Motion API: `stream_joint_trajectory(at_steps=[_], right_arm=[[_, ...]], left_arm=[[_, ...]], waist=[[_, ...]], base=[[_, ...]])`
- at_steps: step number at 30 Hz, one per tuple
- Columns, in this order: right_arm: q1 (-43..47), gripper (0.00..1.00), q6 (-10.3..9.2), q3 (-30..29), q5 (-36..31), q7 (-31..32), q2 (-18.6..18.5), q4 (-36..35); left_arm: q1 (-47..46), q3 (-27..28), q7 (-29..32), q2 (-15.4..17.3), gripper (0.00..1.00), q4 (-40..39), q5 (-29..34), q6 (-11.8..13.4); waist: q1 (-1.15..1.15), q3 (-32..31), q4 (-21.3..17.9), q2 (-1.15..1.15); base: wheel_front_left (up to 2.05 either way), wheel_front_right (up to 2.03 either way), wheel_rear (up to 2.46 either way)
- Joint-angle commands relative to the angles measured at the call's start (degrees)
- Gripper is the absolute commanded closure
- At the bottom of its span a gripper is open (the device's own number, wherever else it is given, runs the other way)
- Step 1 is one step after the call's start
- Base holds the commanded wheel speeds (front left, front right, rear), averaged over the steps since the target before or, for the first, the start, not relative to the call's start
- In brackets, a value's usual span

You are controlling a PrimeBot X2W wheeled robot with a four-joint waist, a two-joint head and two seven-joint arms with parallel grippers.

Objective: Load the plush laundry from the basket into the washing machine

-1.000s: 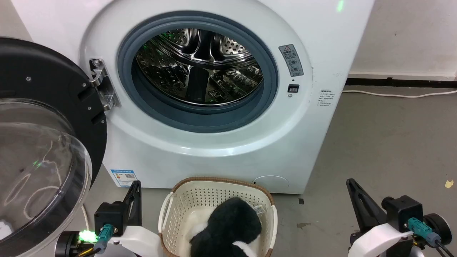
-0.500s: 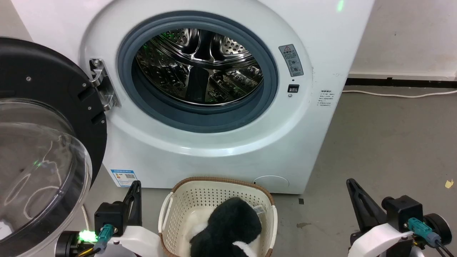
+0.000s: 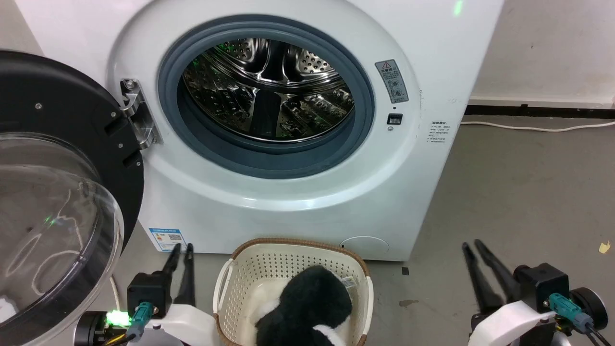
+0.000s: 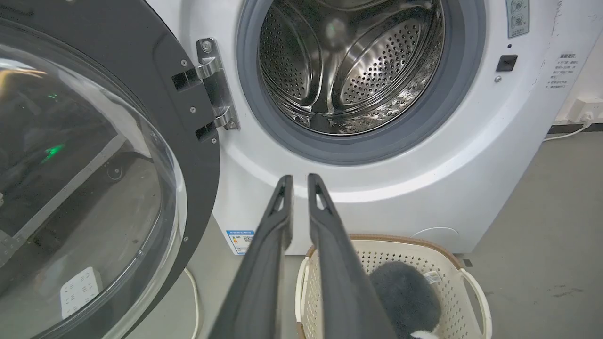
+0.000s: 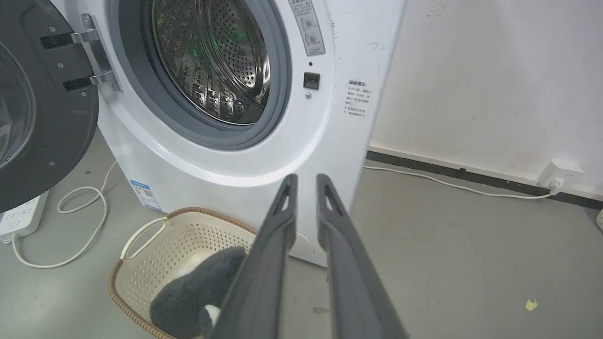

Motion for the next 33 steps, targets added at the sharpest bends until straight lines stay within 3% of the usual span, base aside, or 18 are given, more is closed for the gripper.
stream_joint_trajectory(at_steps=[1, 17, 33], right_arm=[[0.0, 0.00, 0.00, 0.0, 0.1, 0.0, 0.0, 0.0], [-0.2, 0.00, -0.01, -0.9, 1.6, -1.6, 0.0, 0.1], [-1.7, 0.00, -0.01, -1.2, 3.7, -3.6, 0.0, 0.0]], left_arm=[[0.0, 0.0, 0.0, 0.0, 0.00, 0.0, 0.0, 0.0], [-0.5, -1.6, -1.6, 0.0, 0.00, -0.4, -0.5, 0.6], [-2.7, -3.6, -3.6, 0.4, 0.00, 3.9, -0.5, 0.0]], waist=[[0.00, 0.0, 0.0, 0.00], [0.00, 1.2, -0.8, 0.00], [0.00, 6.2, -4.1, 0.00]], base=[[0.00, 0.00, 0.00], [0.00, 0.00, 0.00], [0.00, 0.00, 0.00]])
